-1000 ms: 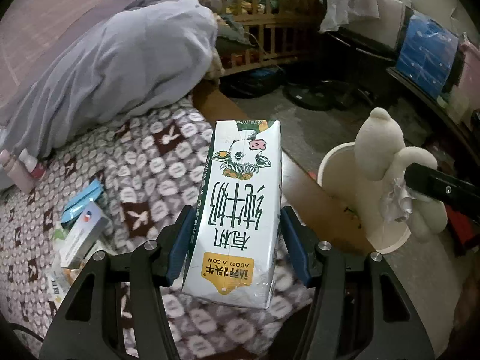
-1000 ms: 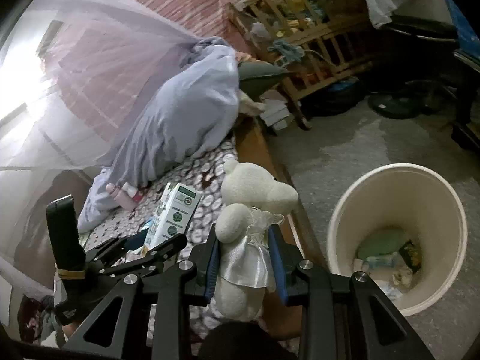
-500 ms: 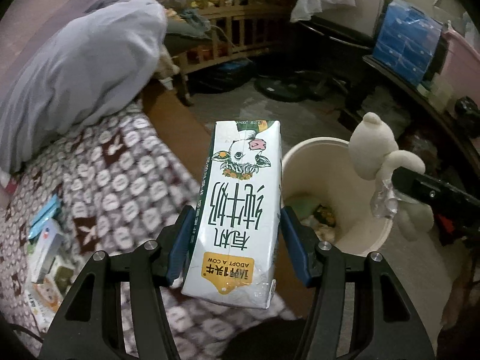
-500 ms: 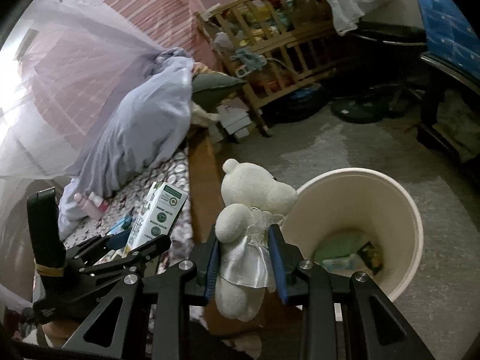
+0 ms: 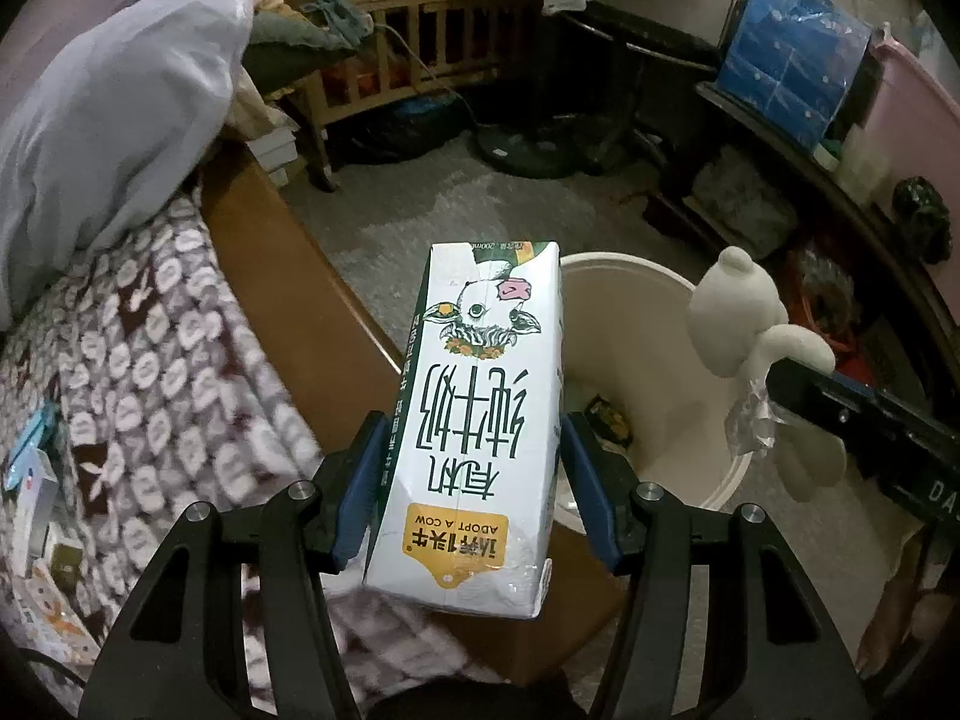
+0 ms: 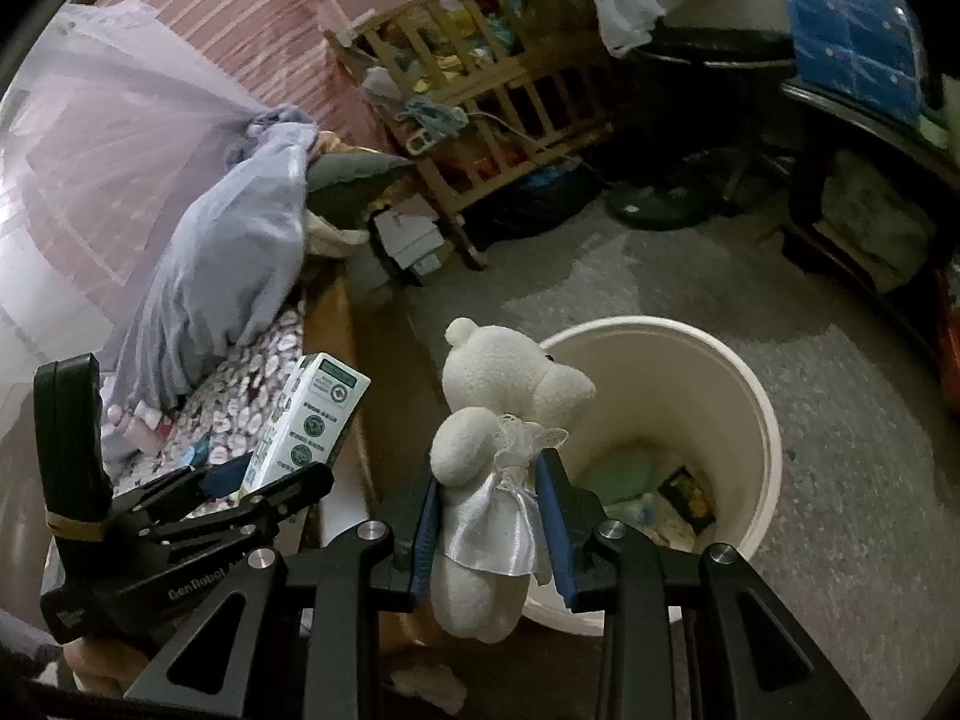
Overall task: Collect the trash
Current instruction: 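Carry the carton and bear over the bucket and open both tools to drop them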
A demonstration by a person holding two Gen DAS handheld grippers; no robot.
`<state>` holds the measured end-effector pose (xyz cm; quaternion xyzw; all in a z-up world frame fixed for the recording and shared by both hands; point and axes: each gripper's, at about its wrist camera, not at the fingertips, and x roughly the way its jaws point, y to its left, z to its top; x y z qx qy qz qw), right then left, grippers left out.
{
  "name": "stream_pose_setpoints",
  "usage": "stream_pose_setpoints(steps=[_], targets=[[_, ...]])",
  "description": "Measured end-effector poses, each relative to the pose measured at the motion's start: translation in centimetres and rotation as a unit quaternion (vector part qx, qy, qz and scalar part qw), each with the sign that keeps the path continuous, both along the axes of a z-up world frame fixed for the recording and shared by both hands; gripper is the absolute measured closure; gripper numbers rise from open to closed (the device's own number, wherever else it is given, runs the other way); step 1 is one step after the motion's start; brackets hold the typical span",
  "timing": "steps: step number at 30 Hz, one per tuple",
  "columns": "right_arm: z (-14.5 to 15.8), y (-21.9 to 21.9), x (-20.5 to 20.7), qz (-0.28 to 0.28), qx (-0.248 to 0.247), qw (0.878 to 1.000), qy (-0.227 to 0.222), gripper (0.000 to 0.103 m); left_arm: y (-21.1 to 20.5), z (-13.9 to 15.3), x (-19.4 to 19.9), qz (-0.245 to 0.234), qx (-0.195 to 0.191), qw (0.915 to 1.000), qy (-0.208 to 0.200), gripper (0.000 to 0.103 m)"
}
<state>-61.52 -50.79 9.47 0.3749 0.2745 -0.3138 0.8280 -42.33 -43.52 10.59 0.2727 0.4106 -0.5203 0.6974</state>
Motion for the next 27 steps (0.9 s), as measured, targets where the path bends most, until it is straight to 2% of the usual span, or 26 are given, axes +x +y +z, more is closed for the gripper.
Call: stream_pose_setpoints(steps=[16,27], targets=[[-2.5,-1.1,-1.0,-0.016,0.024,0.999,0.022,0.073,-1.7,-1.7,-1.0,-0.017,0.006,0.9996,0.022,0.046],[-3.7,-1.5,-0.7,-0.026,0.04,0.998,0.032,0.073,-2.2,-2.3,-1.1,-0.026,-0.005,0.9944,0.102,0.045]])
